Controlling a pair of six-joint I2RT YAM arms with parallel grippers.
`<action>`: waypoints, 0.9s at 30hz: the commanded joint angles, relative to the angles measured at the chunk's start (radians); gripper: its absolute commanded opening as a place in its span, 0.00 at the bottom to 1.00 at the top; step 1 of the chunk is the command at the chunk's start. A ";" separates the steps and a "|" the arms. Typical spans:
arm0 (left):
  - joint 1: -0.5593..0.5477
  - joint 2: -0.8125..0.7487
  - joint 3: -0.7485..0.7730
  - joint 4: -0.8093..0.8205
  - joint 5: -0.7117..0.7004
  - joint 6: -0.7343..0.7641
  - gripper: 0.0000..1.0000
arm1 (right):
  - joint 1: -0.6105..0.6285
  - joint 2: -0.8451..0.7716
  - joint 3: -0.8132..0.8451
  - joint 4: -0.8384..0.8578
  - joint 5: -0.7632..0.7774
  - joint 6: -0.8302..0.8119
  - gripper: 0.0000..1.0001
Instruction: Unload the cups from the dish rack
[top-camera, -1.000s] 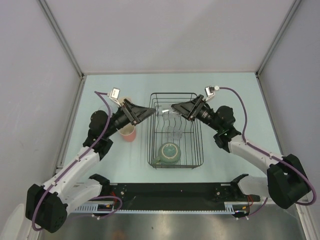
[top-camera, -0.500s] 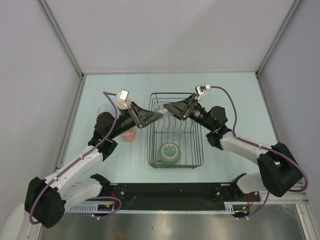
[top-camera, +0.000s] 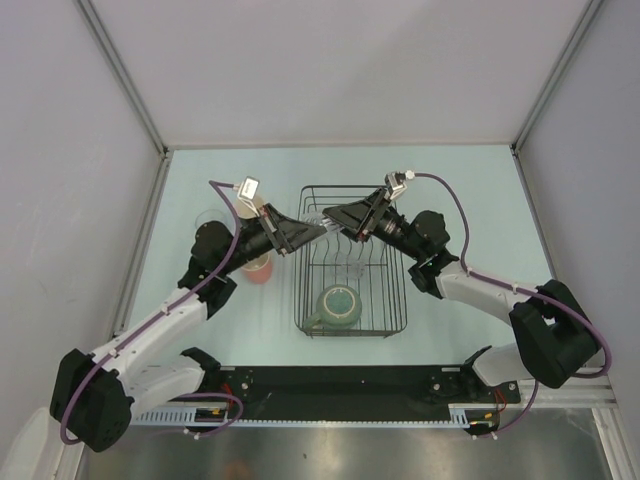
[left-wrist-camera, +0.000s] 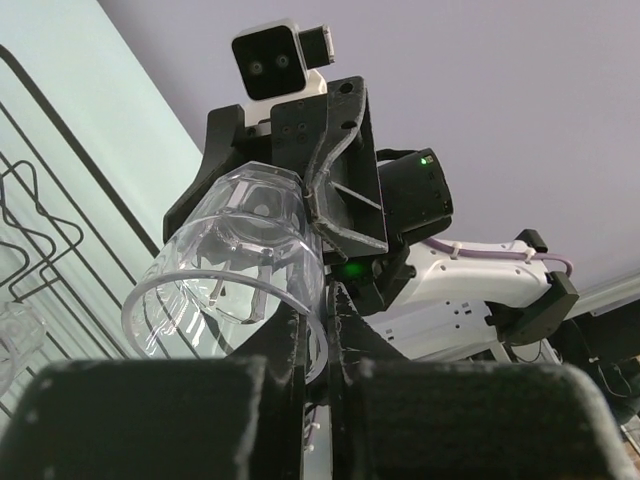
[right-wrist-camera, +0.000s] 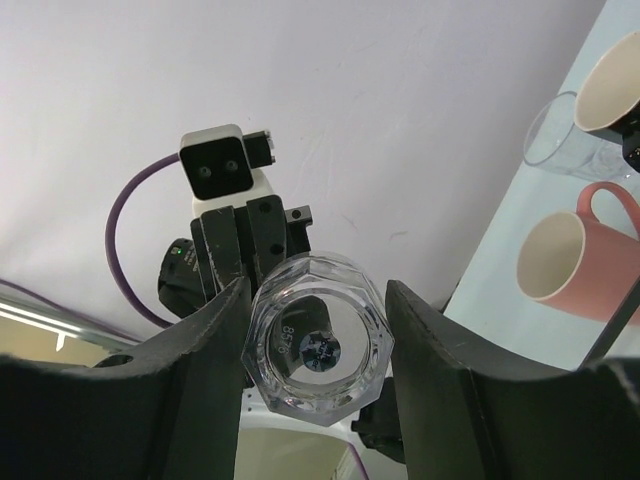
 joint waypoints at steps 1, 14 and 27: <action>-0.013 -0.009 0.060 -0.098 0.011 0.001 0.00 | 0.015 -0.012 0.069 0.048 -0.039 -0.044 0.32; 0.081 -0.066 0.333 -0.591 -0.134 0.239 0.00 | -0.180 -0.150 0.290 -0.554 0.008 -0.223 1.00; 0.184 0.231 0.832 -1.461 -0.926 0.694 0.00 | -0.185 -0.253 0.447 -1.223 0.246 -0.573 1.00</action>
